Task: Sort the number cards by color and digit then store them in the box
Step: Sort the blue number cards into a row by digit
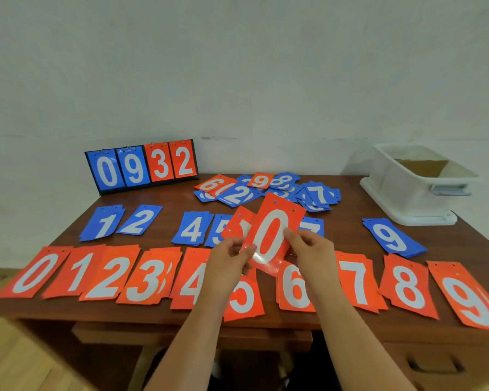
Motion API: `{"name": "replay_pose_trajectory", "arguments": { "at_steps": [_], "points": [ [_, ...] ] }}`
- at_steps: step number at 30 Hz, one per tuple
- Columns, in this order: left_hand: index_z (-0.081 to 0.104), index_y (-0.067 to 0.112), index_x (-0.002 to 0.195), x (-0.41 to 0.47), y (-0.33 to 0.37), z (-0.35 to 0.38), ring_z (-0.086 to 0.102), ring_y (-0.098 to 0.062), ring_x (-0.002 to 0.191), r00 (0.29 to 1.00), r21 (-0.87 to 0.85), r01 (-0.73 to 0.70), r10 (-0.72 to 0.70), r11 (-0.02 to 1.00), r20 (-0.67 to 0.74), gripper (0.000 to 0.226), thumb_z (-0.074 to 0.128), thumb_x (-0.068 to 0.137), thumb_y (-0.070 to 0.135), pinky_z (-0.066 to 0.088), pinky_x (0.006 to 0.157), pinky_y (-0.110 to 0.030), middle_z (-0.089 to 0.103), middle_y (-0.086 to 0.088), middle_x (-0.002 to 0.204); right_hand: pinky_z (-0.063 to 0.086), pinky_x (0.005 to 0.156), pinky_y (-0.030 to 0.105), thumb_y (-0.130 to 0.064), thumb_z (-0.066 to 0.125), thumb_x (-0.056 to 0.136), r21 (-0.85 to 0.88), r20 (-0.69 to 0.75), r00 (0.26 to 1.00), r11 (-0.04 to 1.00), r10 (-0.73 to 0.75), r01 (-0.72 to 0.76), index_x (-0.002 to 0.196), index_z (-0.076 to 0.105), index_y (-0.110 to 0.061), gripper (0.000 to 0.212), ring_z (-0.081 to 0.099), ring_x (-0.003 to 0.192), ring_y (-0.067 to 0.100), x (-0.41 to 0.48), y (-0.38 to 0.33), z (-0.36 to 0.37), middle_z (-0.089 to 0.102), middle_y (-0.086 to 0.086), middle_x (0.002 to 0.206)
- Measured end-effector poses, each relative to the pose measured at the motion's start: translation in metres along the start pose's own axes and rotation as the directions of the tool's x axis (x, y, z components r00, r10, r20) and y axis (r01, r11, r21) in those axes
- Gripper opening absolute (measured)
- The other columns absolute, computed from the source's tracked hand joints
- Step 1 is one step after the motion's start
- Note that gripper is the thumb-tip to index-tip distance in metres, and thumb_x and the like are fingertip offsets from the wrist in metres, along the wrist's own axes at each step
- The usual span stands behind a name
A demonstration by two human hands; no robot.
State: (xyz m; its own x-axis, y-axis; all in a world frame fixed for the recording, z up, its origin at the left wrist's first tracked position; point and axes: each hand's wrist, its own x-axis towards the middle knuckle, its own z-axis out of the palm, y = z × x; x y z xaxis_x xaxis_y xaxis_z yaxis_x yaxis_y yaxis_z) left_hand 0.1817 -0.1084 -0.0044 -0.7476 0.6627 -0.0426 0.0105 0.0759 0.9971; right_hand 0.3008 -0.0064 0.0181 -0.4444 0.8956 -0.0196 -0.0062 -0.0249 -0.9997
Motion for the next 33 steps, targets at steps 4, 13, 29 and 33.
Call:
{"name": "replay_pose_trajectory", "arguments": {
  "at_steps": [4, 13, 29, 33],
  "points": [
    [0.066, 0.015, 0.107, -0.004, -0.004, -0.009, 0.075, -0.020, 0.082, 0.987, -0.248, 0.104, -0.131, 0.963, -0.094, 0.017, 0.067, 0.093, 0.024, 0.058, 0.070, -0.033, 0.077, -0.001, 0.096, 0.060, 0.075, 0.029, -0.019, 0.066, 0.092, 0.095, -0.070, 0.996, 0.994, 0.057, -0.050, 0.097, 0.075, -0.012, 0.012, 0.073, 0.081, 0.016, -0.008, 0.004, -0.001, 0.076, 0.003, 0.087],
    [0.055, 0.023, 0.116, 0.002, -0.014, -0.045, 0.073, -0.017, 0.089, 0.920, -0.318, 0.134, -0.237, 0.939, -0.312, 0.026, 0.067, 0.093, 0.026, 0.063, 0.072, -0.036, 0.070, -0.003, 0.111, 0.058, 0.066, 0.026, 0.002, 0.064, 0.091, 0.360, -0.117, 0.978, 0.926, 0.170, -0.118, 0.123, 0.059, -0.015, 0.036, 0.073, 0.089, 0.021, -0.013, 0.004, 0.014, 0.074, 0.008, 0.090],
    [0.062, 0.021, 0.113, -0.022, -0.021, -0.163, 0.074, -0.016, 0.088, 0.939, -0.125, 0.075, -0.112, 0.989, -0.325, 0.017, 0.063, 0.096, 0.021, 0.061, 0.074, -0.031, 0.075, -0.002, 0.106, 0.060, 0.066, 0.046, -0.009, 0.061, 0.090, -0.172, 0.306, 0.936, 0.978, 0.171, -0.123, 0.111, 0.060, -0.005, 0.022, 0.068, 0.075, 0.029, -0.035, 0.019, 0.170, 0.068, 0.018, 0.100],
    [0.062, 0.024, 0.119, -0.016, -0.024, -0.222, 0.074, -0.012, 0.090, 0.916, -0.021, 0.108, -0.108, 0.994, -0.386, 0.024, 0.063, 0.096, 0.030, 0.062, 0.074, -0.029, 0.073, 0.000, 0.110, 0.060, 0.070, 0.049, -0.011, 0.054, 0.093, -0.234, 0.373, 0.923, 0.972, 0.101, -0.012, 0.092, 0.063, 0.001, 0.014, 0.066, 0.074, 0.031, -0.045, 0.017, 0.219, 0.068, 0.017, 0.088]
  ]
}}
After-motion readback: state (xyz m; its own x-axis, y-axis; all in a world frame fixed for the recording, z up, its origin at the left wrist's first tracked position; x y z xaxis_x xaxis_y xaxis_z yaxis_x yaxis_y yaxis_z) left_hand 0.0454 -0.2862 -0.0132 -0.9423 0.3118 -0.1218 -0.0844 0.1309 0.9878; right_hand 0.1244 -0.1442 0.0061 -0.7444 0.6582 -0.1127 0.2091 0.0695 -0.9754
